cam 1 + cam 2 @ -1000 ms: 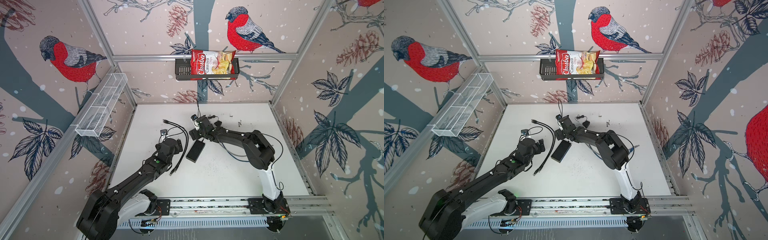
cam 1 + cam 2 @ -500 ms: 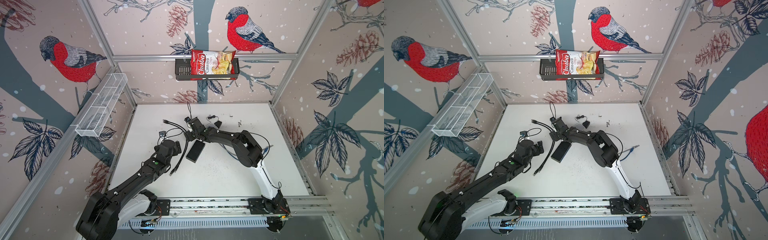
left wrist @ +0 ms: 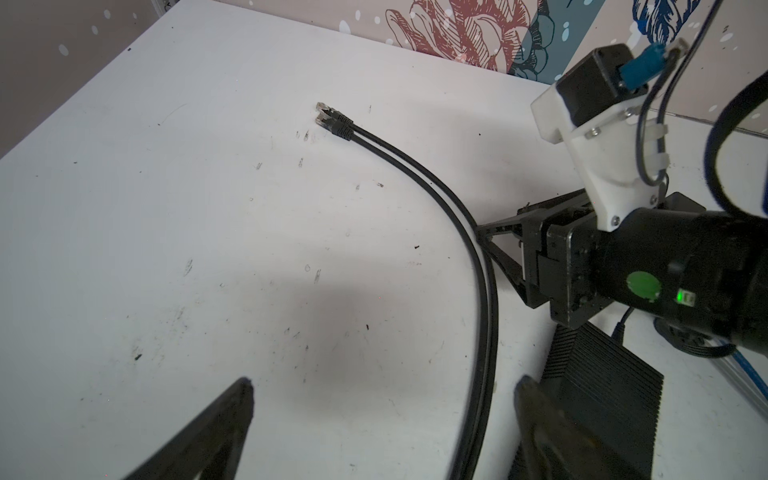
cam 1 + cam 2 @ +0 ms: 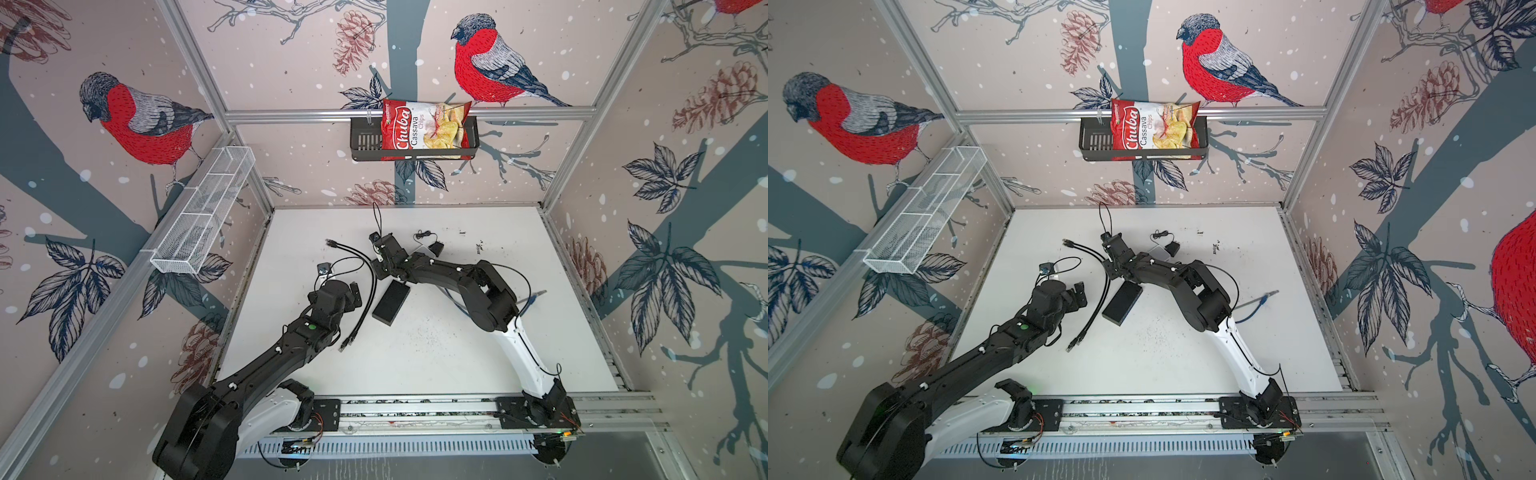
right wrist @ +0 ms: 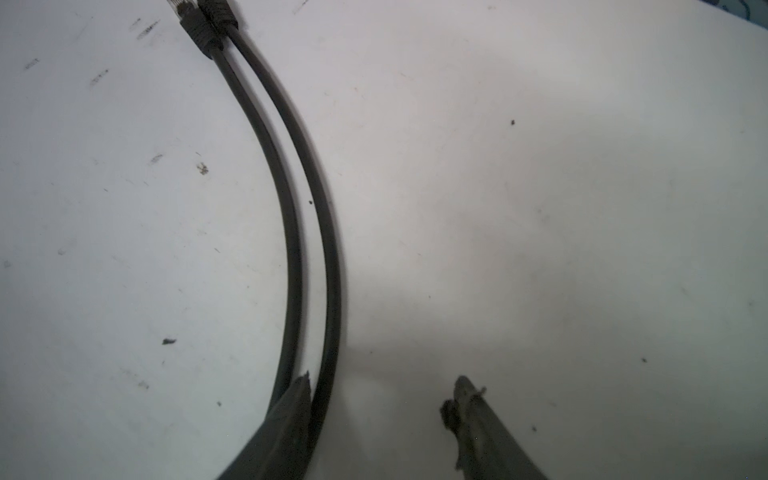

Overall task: Insert the plug into the switch port
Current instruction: 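Reach the right gripper to the loose black ethernet cables and grasp one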

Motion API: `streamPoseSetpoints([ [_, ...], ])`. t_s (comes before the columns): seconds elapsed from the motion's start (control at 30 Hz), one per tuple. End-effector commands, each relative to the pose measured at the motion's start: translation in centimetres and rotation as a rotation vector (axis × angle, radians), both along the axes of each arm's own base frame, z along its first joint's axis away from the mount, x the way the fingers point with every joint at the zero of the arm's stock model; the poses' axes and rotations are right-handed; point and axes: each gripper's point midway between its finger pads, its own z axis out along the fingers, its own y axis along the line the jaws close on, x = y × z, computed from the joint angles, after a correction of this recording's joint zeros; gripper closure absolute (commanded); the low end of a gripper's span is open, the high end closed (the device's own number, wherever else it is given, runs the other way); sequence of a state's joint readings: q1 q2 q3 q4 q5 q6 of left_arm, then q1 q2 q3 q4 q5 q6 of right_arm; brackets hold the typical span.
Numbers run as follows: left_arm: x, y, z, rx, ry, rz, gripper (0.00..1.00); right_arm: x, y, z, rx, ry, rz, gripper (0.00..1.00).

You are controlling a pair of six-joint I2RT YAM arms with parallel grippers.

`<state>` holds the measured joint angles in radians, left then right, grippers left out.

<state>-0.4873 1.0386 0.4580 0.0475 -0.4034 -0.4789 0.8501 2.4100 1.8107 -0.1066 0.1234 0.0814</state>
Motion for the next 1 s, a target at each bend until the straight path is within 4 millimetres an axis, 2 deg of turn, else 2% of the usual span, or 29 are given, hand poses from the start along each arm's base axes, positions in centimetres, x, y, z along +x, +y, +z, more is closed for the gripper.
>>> streamPoseSetpoints([
  [0.0,0.4,-0.2,0.4,-0.012,-0.025,-0.007,0.04,0.0,-0.1,-0.4,-0.015,0.005,-0.01,0.48],
  [0.2,0.3,-0.2,0.1,-0.016,-0.021,-0.009,0.04,0.3,-0.4,-1.4,-0.047,0.0,-0.035,0.48],
  [0.8,0.3,-0.3,-0.4,-0.021,-0.009,-0.012,0.04,0.6,-0.2,-2.7,-0.028,0.017,-0.047,0.75],
  [0.97,0.3,-0.2,-0.6,-0.018,-0.003,-0.007,0.04,0.6,0.0,-2.7,-0.012,0.021,-0.038,0.86],
])
